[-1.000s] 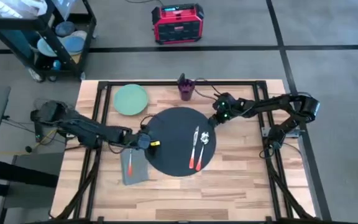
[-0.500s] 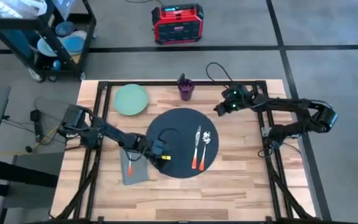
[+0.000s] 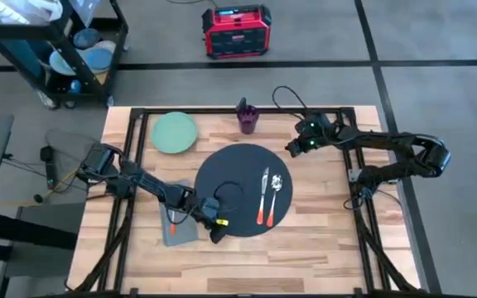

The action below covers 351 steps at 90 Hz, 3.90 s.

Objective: Set table place
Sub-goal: Adjust the table mat to the center table

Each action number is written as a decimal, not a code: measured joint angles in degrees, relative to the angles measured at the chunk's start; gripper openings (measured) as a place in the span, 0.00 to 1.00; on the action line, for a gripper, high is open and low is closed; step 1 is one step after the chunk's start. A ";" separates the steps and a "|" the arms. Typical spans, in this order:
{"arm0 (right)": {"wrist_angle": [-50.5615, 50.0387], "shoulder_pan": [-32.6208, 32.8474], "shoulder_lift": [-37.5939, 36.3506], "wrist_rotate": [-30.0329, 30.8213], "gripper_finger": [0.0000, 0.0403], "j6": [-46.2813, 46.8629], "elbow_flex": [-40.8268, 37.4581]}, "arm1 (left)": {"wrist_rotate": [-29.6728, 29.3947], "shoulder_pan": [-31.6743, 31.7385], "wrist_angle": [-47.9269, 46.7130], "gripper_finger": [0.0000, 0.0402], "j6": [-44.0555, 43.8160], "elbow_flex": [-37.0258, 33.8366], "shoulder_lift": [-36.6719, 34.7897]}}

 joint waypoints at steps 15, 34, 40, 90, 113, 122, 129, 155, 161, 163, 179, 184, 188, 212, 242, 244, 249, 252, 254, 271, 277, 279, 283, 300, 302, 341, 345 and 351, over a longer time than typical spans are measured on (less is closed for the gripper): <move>-0.13 1.45 -0.02 0.02 0.00 0.10 0.03 | -9.05 1.89 -1.69 0.00 -2.27 0.09 -0.46; -1.10 1.50 -0.04 0.06 0.00 -0.11 0.03 | -5.15 6.67 -23.56 0.00 10.36 5.70 -0.59; -1.33 1.50 -0.04 0.04 0.00 -0.22 0.03 | -3.76 7.41 -27.16 0.00 15.29 7.87 0.07; -2.78 1.96 -0.07 0.07 0.00 -1.73 0.03 | 11.50 0.14 -29.97 0.00 20.60 24.22 15.80; -3.17 1.98 -0.07 0.04 0.00 -1.71 0.03 | 9.48 3.01 -32.84 0.00 22.59 24.41 15.15; -3.17 1.96 -0.07 0.02 0.00 -2.29 0.03 | 9.33 3.55 -32.99 0.00 21.69 24.69 15.21; -3.15 1.96 -0.07 0.02 0.00 -2.78 0.03 | 9.08 3.63 -33.18 0.00 21.51 25.48 15.25; -3.14 1.96 -0.07 -1.05 0.00 -3.49 0.03 | 7.63 4.32 -42.31 0.00 23.39 31.88 14.97; -3.17 1.96 -0.07 -1.94 0.00 -4.13 0.03 | 4.19 4.55 -48.52 0.00 26.67 34.74 14.61; -3.23 1.96 -0.07 -2.30 0.00 -4.14 0.03 | 2.75 4.55 -50.27 0.00 27.51 35.50 14.22; -3.90 1.93 -0.07 -3.28 0.00 -4.29 0.01 | -0.58 4.66 -55.30 0.00 28.21 38.09 10.24; -4.00 1.94 -0.07 -3.32 0.00 -4.28 -0.01 | -1.35 4.42 -54.55 0.00 27.93 37.93 10.05; -3.94 1.94 -0.07 -3.50 0.00 -4.27 -0.01 | -1.79 4.36 -54.57 0.00 28.40 37.92 10.07; -4.30 3.13 -0.07 -4.62 0.00 -4.25 -0.01 | -13.09 5.72 -64.06 0.00 27.69 35.66 10.38; -4.24 3.42 -0.07 -4.59 0.00 -4.25 -0.01 | -8.11 7.42 -53.81 0.00 30.37 28.26 10.04; -4.25 3.42 -0.07 -4.59 0.00 -4.25 -0.01 | -7.76 7.33 -52.86 0.00 30.11 28.26 10.08; -4.26 3.42 -0.07 -4.59 0.00 -4.25 -0.01 | -6.18 6.97 -50.80 0.00 29.40 28.26 10.17; -4.26 3.42 -0.07 -4.59 0.00 -4.25 -0.01 | -5.37 6.65 -50.15 0.00 29.17 28.23 10.21; -4.24 3.42 -0.07 -4.59 0.00 -4.25 -0.01 | -5.05 6.41 -49.97 0.00 29.05 28.22 10.22; -4.26 3.40 -0.07 -4.59 0.00 -4.33 -0.01 | -3.94 5.51 -50.91 0.00 28.08 28.20 10.22; -4.24 3.40 -0.07 -4.59 0.00 -4.31 -0.01 | -3.93 5.53 -51.62 0.00 28.10 28.24 10.22; -4.25 3.40 -0.07 -4.59 0.00 -4.32 -0.01 | -3.94 5.63 -52.04 0.00 28.07 28.24 10.22; -4.26 3.40 -0.07 -4.59 0.00 -4.31 -0.01 | -3.88 5.91 -52.87 0.00 27.63 28.24 10.16; -4.24 3.42 -0.06 -6.17 0.00 -4.57 -0.01 | -3.50 6.43 -53.33 0.00 25.68 27.82 6.93; -4.22 3.42 -0.06 -6.57 0.00 -4.71 -0.01 | -3.53 6.43 -52.57 0.00 25.76 27.83 5.95; -5.10 3.47 -0.07 -8.94 0.00 -5.17 -0.01 | -14.87 1.94 -70.54 0.00 12.65 23.02 -6.19; -5.11 3.47 -0.07 -8.94 0.00 -5.18 -0.01 | -14.93 1.73 -70.31 0.00 10.16 20.85 -7.22; -5.07 3.47 -0.07 -8.94 0.00 -5.19 -0.01 | -14.46 1.73 -70.19 0.00 6.02 17.57 -8.42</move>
